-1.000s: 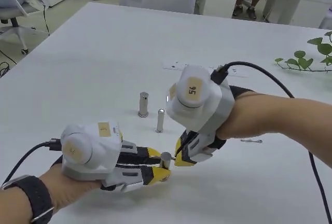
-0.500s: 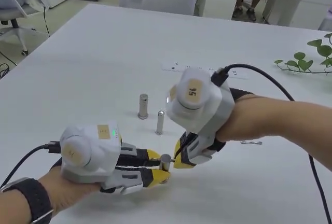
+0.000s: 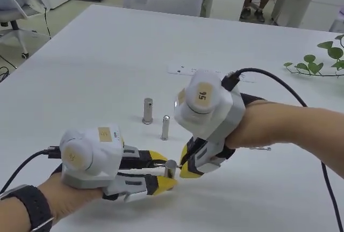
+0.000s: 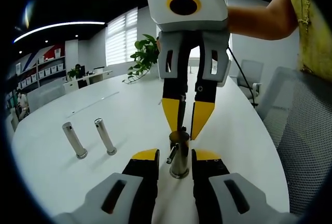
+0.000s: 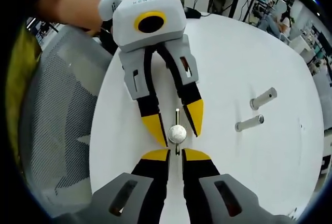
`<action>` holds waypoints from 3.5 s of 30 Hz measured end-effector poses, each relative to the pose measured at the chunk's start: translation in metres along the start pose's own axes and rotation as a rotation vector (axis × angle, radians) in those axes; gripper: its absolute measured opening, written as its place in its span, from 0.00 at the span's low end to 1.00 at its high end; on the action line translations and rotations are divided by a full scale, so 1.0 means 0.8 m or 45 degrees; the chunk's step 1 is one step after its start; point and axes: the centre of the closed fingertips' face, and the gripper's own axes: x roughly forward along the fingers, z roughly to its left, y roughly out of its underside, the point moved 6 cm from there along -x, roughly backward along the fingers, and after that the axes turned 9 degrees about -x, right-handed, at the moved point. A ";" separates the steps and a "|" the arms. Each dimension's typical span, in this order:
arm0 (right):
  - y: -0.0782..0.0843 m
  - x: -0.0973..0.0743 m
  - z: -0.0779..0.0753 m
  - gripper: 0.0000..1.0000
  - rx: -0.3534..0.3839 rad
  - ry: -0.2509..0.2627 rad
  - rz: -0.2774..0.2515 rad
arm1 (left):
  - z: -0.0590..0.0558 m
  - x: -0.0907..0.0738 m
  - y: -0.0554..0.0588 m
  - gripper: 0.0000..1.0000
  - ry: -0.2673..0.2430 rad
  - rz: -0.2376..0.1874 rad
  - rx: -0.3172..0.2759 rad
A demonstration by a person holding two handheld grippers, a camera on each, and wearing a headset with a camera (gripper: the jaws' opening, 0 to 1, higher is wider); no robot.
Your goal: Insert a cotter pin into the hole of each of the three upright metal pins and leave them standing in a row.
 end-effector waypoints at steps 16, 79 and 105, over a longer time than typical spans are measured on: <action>0.023 -0.027 0.002 0.13 0.104 0.072 -0.083 | -0.004 0.004 -0.007 0.18 0.070 -0.043 0.020; 0.074 -0.057 0.034 0.73 0.471 0.452 -0.706 | 0.050 -0.026 -0.023 0.10 0.034 -0.065 0.002; 0.096 -0.052 0.024 0.71 0.566 0.477 -0.700 | 0.167 -0.047 -0.028 0.10 -0.030 -0.092 -0.042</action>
